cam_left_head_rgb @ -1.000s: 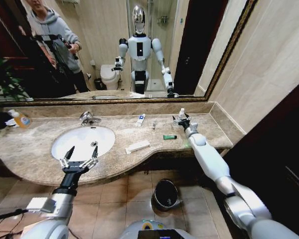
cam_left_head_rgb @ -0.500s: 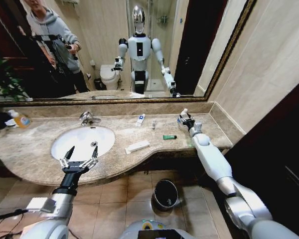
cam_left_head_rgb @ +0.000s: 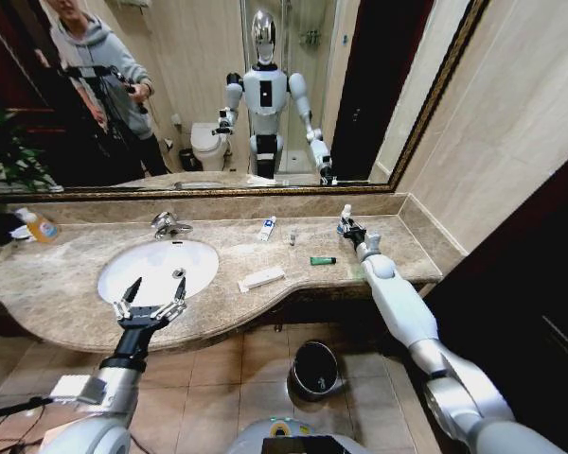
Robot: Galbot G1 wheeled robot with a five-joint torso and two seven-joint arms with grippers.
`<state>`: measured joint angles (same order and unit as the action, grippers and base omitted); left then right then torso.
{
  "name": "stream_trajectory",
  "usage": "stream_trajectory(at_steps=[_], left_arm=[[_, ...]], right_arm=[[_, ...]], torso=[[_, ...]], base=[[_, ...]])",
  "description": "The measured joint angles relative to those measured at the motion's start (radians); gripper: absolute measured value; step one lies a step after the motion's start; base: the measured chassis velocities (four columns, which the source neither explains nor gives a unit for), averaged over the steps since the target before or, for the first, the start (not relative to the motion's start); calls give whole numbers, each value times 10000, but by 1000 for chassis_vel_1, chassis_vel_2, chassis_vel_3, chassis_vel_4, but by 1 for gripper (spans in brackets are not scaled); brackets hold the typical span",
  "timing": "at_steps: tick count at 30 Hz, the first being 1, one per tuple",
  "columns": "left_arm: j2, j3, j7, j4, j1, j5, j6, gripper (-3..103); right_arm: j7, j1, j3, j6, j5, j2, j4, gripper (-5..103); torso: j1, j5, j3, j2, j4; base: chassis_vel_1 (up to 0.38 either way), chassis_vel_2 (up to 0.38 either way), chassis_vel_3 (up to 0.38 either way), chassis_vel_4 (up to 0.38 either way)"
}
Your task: Pick up the trash from the sink and place it in the trash bin.
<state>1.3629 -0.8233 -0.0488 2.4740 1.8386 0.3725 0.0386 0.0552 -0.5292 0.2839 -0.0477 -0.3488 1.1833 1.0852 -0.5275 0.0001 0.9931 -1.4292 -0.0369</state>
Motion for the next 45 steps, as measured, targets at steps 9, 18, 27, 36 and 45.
stream_trajectory(at_steps=[9, 18, 27, 36, 45], left_arm=[[0, 0, 0, 0, 0, 0, 0, 100], [0, 0, 0, 0, 0, 0, 0, 100], [1, 0, 0, 0, 0, 0, 0, 100], [0, 0, -1, 0, 0, 0, 0, 100], [0, 0, 0, 0, 0, 0, 0, 100]], right_arm=[[-556, -1487, 797, 552, -918, -930, 2857, 10], [-1156, -5379, 2259, 477, -1566, -1903, 7248, 10], [-455, -10324, 3634, -1466, -36, -201, 9469, 10], [473, -12364, 3277, -3800, 2027, 1267, 7657, 10], [852, -11898, 2667, -4316, 3220, 2237, 4886, 10]], torso=[[0, -1, -1, 0, 0], [0, -3, -2, 0, 0], [3, -4, -3, -1, 3], [2, -1, -2, -1, 2], [1, -2, -1, 0, 1]], base=[[0, 0, 0, 0], [0, 0, 0, 0], [0, 0, 0, 0], [0, 0, 0, 0], [0, 0, 0, 0]])
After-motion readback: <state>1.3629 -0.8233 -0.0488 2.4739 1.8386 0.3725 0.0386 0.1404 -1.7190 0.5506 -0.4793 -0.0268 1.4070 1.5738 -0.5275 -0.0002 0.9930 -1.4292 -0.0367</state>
